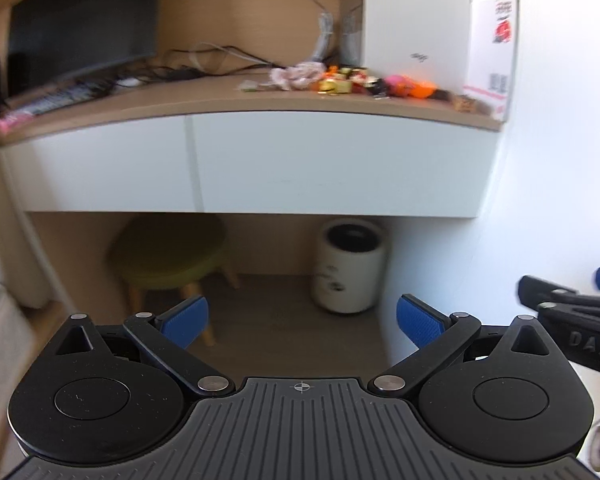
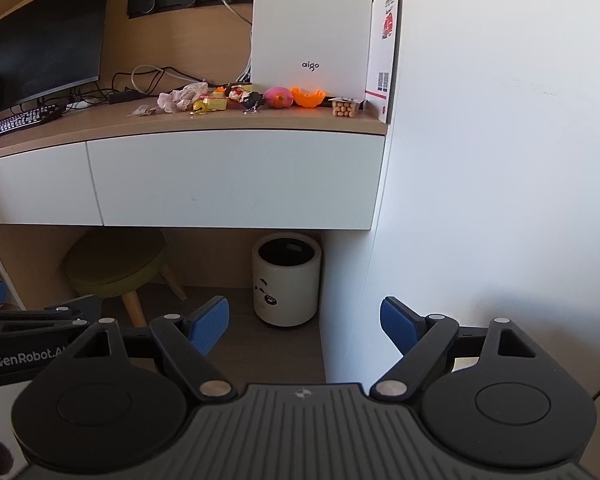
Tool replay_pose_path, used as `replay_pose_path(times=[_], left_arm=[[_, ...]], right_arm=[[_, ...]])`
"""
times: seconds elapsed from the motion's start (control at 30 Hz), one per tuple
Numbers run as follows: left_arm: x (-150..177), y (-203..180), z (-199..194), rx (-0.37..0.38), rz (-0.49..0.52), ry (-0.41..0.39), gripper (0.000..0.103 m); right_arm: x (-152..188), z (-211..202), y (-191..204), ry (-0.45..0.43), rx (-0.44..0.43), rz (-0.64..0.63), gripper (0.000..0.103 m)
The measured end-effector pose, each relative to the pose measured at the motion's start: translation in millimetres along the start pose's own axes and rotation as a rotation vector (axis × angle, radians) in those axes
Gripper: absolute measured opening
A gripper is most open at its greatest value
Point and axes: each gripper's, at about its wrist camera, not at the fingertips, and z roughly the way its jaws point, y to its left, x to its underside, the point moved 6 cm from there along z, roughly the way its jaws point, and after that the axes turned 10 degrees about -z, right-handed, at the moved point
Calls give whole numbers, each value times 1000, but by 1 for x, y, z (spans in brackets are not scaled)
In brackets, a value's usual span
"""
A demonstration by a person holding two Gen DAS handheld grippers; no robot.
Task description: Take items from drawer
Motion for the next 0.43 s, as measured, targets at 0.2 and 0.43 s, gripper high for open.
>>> replay_pose_path(times=[0.2,0.43], left_arm=[[-31,-2,26,148,-127,6,12],[-117,32,33,113,-134,-54,13]], right_arm=[[-8,10,-10,27,11,16,84],[-58,10,-16,66,-11,-11,83]])
